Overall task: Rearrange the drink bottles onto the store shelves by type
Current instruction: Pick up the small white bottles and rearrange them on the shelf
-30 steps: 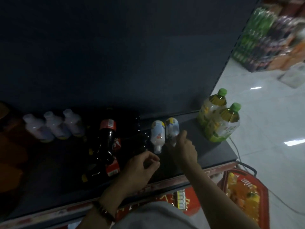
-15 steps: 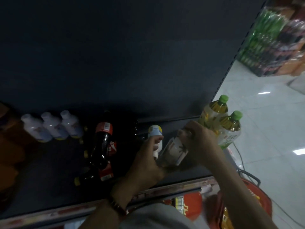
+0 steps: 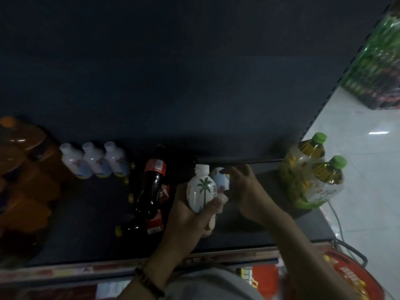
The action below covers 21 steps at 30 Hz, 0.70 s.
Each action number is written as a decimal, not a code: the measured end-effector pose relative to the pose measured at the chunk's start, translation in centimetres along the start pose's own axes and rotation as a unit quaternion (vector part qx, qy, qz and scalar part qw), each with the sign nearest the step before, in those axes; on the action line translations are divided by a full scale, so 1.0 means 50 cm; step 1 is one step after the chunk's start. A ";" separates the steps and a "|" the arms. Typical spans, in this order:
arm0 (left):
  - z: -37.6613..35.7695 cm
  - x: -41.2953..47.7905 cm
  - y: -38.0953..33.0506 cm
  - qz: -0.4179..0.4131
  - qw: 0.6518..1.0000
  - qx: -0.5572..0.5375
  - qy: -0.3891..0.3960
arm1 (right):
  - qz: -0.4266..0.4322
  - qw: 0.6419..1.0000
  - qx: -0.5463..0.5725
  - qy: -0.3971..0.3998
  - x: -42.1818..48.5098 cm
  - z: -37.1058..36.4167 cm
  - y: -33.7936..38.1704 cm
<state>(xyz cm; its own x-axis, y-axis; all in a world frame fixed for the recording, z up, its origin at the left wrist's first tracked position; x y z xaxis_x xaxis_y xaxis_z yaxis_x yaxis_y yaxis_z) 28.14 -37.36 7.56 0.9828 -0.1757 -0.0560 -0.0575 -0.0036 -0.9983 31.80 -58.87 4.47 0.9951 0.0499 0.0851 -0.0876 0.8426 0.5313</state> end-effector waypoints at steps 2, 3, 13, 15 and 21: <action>0.010 0.005 0.002 0.021 1.000 0.004 -0.018 | 0.011 0.999 -0.025 0.044 0.005 -0.034 -0.002; 0.016 0.005 0.004 0.022 0.999 0.010 -0.028 | 0.009 0.996 -0.057 0.072 0.011 -0.044 -0.001; 0.042 -0.002 0.021 0.067 0.997 0.000 -0.028 | -0.030 0.976 -0.187 0.105 0.036 -0.043 -0.032; 0.040 -0.001 0.023 0.065 0.997 0.004 -0.030 | -0.052 0.976 -0.174 0.117 0.034 -0.036 -0.033; 0.039 0.003 0.029 0.065 0.997 0.003 -0.045 | -0.067 0.958 -0.203 0.192 0.013 -0.041 -0.065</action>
<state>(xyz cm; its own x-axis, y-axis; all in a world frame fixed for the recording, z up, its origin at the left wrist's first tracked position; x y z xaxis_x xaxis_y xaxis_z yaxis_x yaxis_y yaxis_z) 28.52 -35.49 6.08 0.9791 -0.0849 -0.1847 -0.1837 0.0197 -0.9828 32.81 -60.48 1.05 0.9464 0.0540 -0.3184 -0.0104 0.9905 0.1370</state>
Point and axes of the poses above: each hand's wrist, its own x-axis towards the middle knuckle, its own z-axis out of the back of the hand, y = z × x, the point moved 1 cm from there along x, towards the middle knuckle, and after that the axes turned 3 degrees about -z, right-handed, at the moved point
